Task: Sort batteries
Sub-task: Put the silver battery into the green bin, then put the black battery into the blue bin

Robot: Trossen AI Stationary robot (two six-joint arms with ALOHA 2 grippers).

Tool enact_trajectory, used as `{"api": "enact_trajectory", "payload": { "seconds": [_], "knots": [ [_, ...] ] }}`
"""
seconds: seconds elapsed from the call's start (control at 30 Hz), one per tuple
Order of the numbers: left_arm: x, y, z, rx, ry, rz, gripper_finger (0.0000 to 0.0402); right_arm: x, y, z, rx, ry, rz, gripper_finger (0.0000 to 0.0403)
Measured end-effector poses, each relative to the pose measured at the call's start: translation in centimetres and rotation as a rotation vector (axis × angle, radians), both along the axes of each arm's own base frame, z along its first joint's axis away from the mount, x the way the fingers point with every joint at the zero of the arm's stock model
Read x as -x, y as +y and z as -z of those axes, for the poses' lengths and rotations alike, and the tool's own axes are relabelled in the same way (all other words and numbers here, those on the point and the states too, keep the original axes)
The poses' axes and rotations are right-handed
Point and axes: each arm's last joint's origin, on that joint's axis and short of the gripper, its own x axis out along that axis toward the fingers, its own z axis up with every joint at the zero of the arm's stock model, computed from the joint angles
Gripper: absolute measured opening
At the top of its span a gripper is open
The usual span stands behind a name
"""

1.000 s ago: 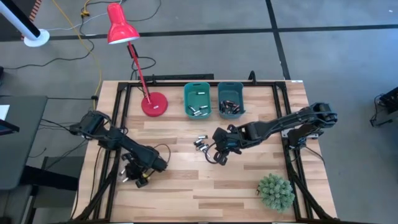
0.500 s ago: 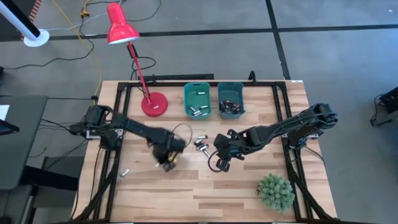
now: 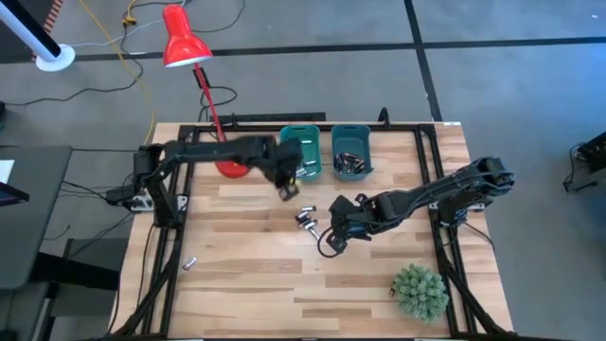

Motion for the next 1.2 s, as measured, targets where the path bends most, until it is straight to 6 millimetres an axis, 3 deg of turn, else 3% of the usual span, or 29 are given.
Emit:
{"api": "enact_trajectory", "payload": {
  "seconds": [0.17,0.33,0.57,0.87,1.2],
  "knots": [
    [-0.7,4.3,-2.8,-0.117,-0.095,0.039,0.0039,-0.3,-1.4,0.0,-0.012,-0.019,0.107,0.0117],
    [-2.3,8.8,-0.2,-0.115,-0.015,0.078,0.0039,-0.6,-2.7,-0.1,-0.033,-0.035,0.187,0.0117],
    [-4.1,12.9,4.3,-0.043,0.039,0.089,0.0039,-0.7,-3.4,-0.1,-0.065,-0.054,0.264,0.0117],
    [-5.2,14.1,8.4,-0.012,0.113,0.141,0.0047,-0.7,-3.4,-0.1,-0.099,-0.069,0.326,0.0117],
    [-5.2,14.2,8.4,-0.008,0.112,0.13,0.0129,-0.6,-2.9,-0.1,-0.101,-0.092,0.375,0.0117]
  ]
}}
